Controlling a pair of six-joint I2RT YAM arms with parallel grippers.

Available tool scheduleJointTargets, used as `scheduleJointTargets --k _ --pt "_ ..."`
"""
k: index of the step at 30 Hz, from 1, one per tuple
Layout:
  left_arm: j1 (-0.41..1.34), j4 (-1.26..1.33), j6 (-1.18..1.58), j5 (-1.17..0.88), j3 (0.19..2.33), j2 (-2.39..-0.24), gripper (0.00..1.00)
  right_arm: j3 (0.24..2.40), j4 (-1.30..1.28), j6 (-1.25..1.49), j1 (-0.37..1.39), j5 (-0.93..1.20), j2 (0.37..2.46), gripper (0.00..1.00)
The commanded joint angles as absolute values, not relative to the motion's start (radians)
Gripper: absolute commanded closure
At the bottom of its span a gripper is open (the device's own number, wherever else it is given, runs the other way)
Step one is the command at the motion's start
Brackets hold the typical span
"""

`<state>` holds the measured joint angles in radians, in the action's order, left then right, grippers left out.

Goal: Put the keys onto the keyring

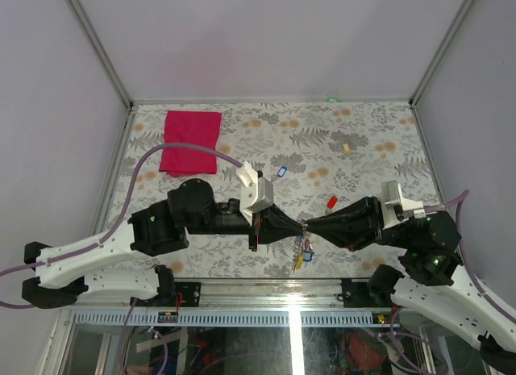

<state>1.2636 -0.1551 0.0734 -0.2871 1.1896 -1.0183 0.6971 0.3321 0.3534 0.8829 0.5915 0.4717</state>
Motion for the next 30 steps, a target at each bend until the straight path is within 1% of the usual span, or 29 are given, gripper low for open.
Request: scheduleJointTargets --k 1,4,10,17,21,30 --pt "1.272 -0.285 0.047 -0.256 1.303 -1.045 1.0 0.782 0.198 0.248 0.883 0.528 0.432 0.76" --pt "1.271 -0.438 0.024 -0.234 1.377 -1.083 1.0 0.812 0.081 0.186 0.881 0.504 0.414 0.71" --pt "1.272 -0.778 -0.026 -0.194 1.579 -1.206 1.0 0.835 -0.08 0.106 0.883 0.485 0.404 0.66" --pt "1.272 -1.097 -0.064 -0.152 1.819 -1.376 1.0 0.789 -0.075 0.102 0.882 0.511 0.413 0.65" --pt "1.273 -1.181 -0.079 -0.149 1.893 -1.434 1.0 0.772 -0.042 0.112 0.882 0.544 0.435 0.65" --pt "1.285 -1.21 -0.098 -0.171 1.951 -1.476 1.0 0.764 -0.003 0.119 0.881 0.643 0.514 0.64"
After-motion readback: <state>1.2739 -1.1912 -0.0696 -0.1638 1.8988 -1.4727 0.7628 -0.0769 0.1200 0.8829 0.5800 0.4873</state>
